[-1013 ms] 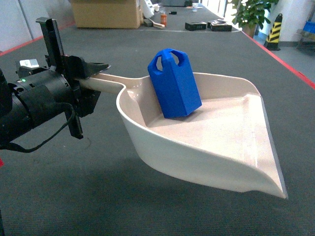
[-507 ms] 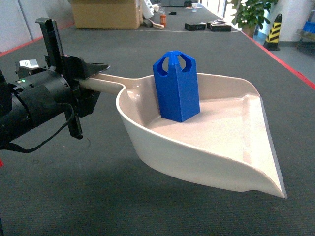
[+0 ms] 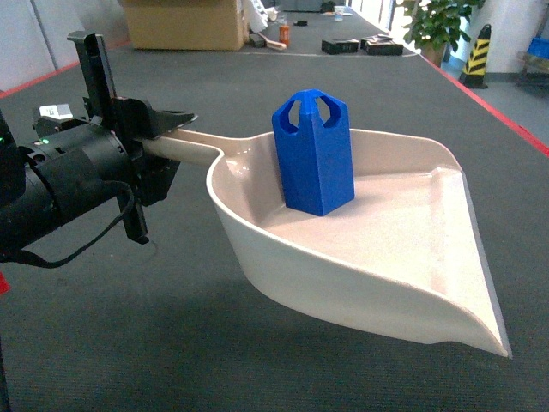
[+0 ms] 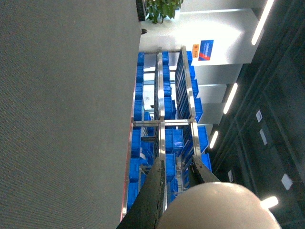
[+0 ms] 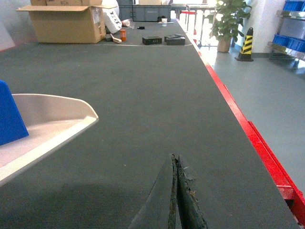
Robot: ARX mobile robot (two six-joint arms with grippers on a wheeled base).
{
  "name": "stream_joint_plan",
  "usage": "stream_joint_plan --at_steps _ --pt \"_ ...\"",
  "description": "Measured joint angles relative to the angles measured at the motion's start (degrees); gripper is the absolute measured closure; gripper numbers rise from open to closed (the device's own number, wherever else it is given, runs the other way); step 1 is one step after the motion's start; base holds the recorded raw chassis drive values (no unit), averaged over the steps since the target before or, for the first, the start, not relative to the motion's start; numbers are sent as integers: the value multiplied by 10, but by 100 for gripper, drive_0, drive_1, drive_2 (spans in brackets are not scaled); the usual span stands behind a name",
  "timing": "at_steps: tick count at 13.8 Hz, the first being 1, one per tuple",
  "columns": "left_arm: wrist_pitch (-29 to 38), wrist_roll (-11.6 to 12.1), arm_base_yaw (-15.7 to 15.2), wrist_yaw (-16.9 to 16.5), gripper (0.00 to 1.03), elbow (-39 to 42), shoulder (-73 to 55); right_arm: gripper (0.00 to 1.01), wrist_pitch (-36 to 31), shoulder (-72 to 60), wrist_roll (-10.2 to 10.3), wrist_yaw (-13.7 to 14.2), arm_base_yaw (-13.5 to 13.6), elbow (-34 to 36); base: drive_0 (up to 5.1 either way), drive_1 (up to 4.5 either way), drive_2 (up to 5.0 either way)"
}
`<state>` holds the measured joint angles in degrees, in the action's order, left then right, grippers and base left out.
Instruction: Place part in tray to right shelf
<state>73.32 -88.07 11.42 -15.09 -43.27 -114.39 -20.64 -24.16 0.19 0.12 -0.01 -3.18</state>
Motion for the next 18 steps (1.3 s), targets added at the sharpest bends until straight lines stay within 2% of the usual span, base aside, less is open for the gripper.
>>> stream_joint_plan --at_steps 4,5,10,11,18 --pt "0 0 1 0 90 0 0 99 31 64 0 0 0 25 0 0 0" --pt "0 0 1 0 90 0 0 89 38 78 0 0 0 25 0 0 0" --pt "0 0 -3 1 90 0 0 7 39 78 0 0 0 25 350 -303 -35" --pt "0 0 -2 1 90 0 0 2 39 78 0 0 0 25 479 -363 -97" --pt "2 0 0 0 90 0 0 3 39 78 0 0 0 25 490 -253 -253"
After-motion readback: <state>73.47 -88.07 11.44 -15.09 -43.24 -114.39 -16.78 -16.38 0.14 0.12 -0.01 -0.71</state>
